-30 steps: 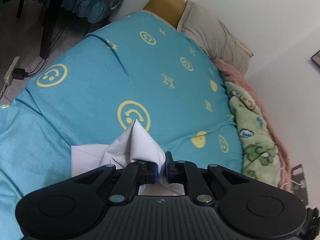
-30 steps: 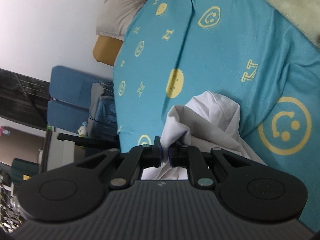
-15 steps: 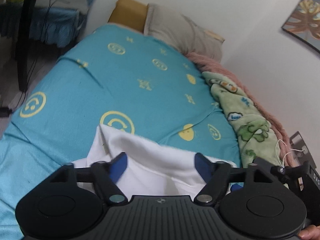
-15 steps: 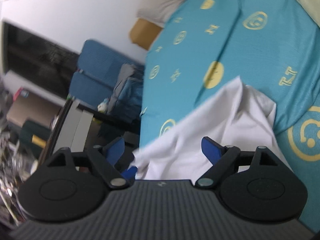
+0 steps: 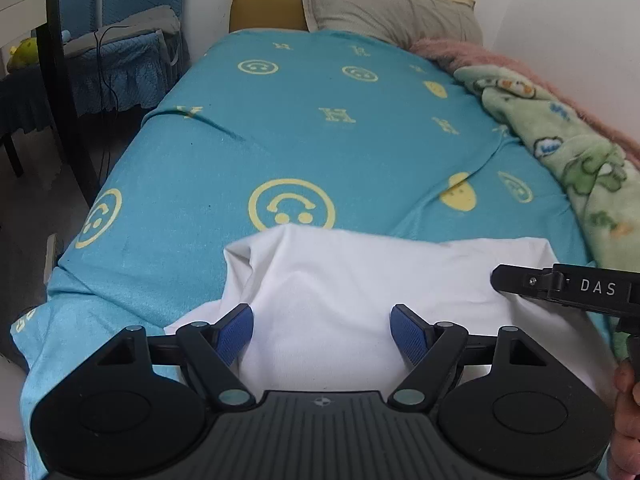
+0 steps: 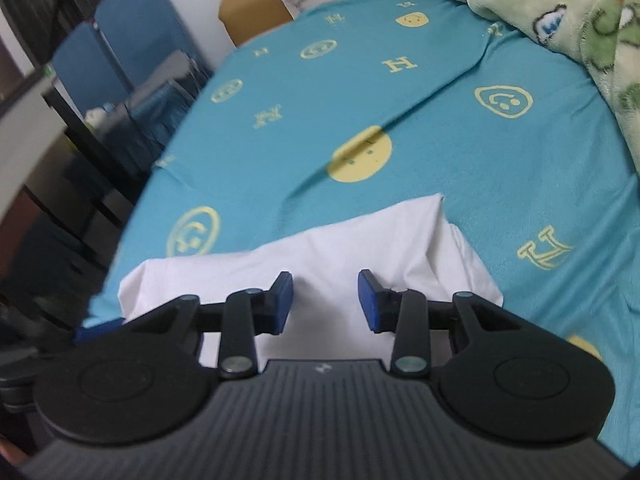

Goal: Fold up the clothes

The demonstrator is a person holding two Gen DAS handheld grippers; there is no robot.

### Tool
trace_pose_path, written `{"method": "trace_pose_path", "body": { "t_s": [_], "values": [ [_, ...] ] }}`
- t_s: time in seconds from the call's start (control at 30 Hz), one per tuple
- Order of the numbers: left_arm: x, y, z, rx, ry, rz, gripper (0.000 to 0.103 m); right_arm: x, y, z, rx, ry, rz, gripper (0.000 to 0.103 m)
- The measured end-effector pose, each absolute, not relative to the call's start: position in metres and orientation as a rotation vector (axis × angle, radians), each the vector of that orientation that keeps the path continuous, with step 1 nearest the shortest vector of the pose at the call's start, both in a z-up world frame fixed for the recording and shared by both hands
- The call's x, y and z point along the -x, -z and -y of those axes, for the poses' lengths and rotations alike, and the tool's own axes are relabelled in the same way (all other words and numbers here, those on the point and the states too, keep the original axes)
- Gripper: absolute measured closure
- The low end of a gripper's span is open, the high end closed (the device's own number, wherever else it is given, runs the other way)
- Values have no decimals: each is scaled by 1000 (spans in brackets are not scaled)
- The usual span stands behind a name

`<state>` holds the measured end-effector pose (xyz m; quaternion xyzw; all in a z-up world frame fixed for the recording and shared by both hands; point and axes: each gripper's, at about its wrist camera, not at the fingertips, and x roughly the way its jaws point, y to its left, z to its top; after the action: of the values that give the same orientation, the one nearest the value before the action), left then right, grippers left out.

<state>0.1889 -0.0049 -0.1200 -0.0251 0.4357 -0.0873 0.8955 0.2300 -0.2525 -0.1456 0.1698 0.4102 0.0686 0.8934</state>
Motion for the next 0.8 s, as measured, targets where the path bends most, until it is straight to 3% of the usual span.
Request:
{"method": "trace_pose_path", "body": {
  "t_s": [0.5,0.8],
  "values": [
    [-124,88,3,22,200,-875,25,-164,121,244,-327,-157,-819,63],
    [-99,86,-18,170,143,-920,26,-139,119,250,-347,-105,-869,65]
  ]
}}
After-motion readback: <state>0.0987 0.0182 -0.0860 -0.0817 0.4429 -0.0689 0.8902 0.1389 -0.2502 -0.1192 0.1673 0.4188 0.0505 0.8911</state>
